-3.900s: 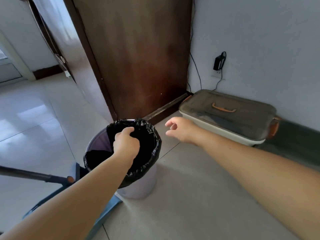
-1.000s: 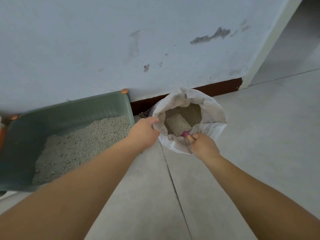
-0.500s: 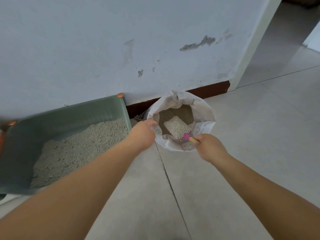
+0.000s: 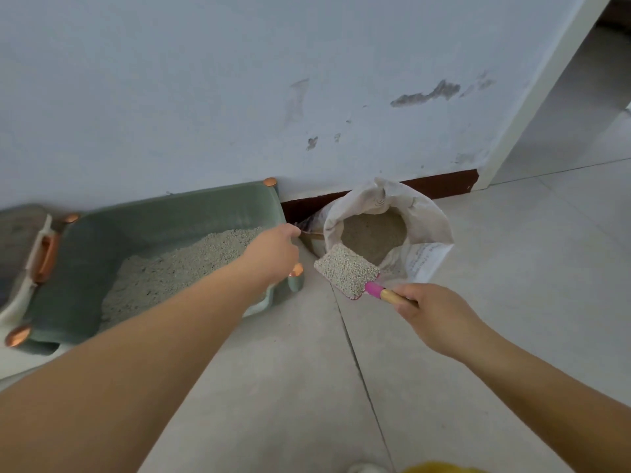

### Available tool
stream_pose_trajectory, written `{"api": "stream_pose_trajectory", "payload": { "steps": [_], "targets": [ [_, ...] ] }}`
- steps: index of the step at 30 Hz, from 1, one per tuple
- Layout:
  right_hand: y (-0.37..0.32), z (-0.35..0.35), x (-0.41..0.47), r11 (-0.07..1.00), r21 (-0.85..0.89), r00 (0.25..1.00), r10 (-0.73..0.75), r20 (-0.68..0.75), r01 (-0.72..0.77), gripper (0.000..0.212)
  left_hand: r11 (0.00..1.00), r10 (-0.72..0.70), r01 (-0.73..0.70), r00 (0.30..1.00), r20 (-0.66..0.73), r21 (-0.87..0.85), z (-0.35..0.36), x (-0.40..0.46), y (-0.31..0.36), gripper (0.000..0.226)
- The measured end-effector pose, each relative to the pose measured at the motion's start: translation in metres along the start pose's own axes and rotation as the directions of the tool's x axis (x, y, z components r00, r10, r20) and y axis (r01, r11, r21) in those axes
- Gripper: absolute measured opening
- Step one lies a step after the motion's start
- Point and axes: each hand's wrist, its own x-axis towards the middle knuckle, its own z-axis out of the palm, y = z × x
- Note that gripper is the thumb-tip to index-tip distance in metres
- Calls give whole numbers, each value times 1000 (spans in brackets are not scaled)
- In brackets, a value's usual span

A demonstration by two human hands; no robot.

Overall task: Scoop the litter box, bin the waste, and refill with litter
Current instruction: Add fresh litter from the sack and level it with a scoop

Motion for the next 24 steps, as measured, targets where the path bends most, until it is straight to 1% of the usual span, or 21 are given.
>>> {"api": "stream_pose_trajectory", "payload": {
  "steps": [3, 9, 12, 17, 19, 21, 24],
  "targets": [
    [-20, 4, -9, 999, -2, 998, -49, 33, 49, 36, 1000, -16, 16, 999, -27, -25, -16, -8, -16, 47],
    [-69, 25, -11, 982, -16, 977, -187, 106, 189, 39, 975, -129, 106, 986, -108, -195, -62, -31, -62, 44],
    [-94, 36, -8, 968, -15, 961, -248, 126, 251, 40, 957, -165, 123, 975, -147, -261, -85, -44, -83, 43],
    [-134, 52, -3, 932, -39, 925, -351, 147, 360, 32, 899, -252, 143, 942, -223, -413, -116, -63, -119, 42],
    [-146, 57, -1, 925, -36, 917, -369, 151, 378, 29, 872, -276, 137, 931, -239, -470, -123, -67, -132, 41],
    [-154, 62, 1, 922, -35, 913, -377, 153, 386, 31, 857, -285, 128, 925, -252, -500, -128, -67, -144, 40],
    [-166, 66, 6, 919, -52, 909, -377, 181, 391, 42, 839, -291, 125, 925, -243, -529, -140, -61, -159, 40]
  ]
}}
